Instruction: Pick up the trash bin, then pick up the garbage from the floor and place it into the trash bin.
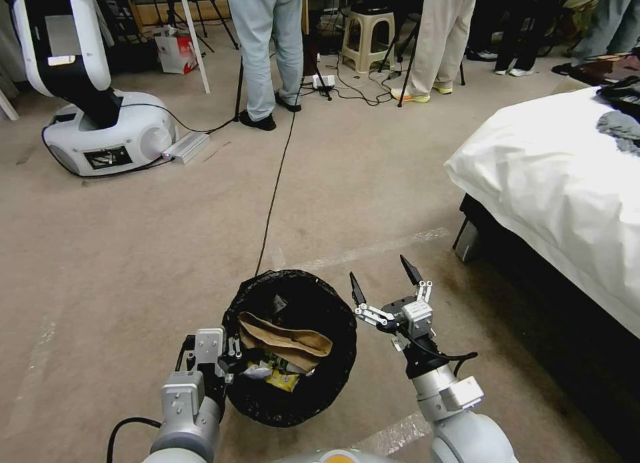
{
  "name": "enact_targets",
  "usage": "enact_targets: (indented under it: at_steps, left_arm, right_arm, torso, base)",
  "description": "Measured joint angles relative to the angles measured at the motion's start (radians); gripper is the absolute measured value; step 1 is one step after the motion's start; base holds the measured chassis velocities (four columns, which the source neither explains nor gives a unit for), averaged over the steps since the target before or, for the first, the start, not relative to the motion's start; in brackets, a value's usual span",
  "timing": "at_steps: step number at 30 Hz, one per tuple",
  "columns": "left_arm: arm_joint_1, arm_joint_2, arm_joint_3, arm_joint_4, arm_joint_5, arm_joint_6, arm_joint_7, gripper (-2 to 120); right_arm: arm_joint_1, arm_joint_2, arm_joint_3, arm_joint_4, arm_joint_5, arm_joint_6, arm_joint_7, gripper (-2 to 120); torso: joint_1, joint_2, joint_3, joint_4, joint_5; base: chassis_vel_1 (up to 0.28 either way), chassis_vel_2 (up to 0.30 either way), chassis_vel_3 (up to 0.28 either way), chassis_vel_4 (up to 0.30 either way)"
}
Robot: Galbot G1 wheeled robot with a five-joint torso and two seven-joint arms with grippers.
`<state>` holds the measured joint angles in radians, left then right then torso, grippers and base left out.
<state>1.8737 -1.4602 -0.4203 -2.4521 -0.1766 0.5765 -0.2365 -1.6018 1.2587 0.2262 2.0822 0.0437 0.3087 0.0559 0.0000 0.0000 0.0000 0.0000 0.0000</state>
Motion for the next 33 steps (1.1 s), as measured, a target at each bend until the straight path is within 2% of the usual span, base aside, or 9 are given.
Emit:
enact_targets:
  at_steps: [6,10,28,31,33]
  left_arm:
    - [-0.029,0.011,-0.002,0.005,-0.171,0.085,-0.015,1]
    - [-0.057,0.017,-0.005,0.034,-0.210,0.114,-0.012,1]
    - [-0.160,-0.001,-0.034,0.161,-0.255,0.113,-0.013,1]
    - [-0.175,-0.007,-0.034,0.171,-0.261,0.099,-0.011,14]
    - [-0.177,-0.007,-0.034,0.172,-0.262,0.095,-0.011,17]
  right_arm:
    - [-0.025,0.000,0.007,0.000,-0.009,0.016,-0.006,100]
    - [-0.044,0.001,0.018,0.012,-0.010,0.026,-0.008,100]
    - [-0.070,0.000,0.022,0.003,-0.018,0.062,-0.026,100]
    - [-0.072,-0.001,0.023,0.000,-0.019,0.064,-0.028,99]
    - [-0.072,-0.001,0.023,-0.002,-0.019,0.065,-0.029,99]
  torso:
    - [0.000,0.000,0.000,-0.0001,0.0000]
    - [0.000,0.000,0.000,0.0000,0.0000]
    - [0.000,0.000,0.000,0.0000,0.0000]
    - [0.000,0.000,0.000,-0.0001,0.0000]
    - [0.000,0.000,0.000,0.0000,0.0000]
  base:
    - [0.000,0.000,0.000,0.000]
    - [0.000,0.000,0.000,0.000]
    - [0.000,0.000,0.000,0.000]
    - [0.000,0.000,0.000,0.000]
    - [0.000,0.000,0.000,0.000]
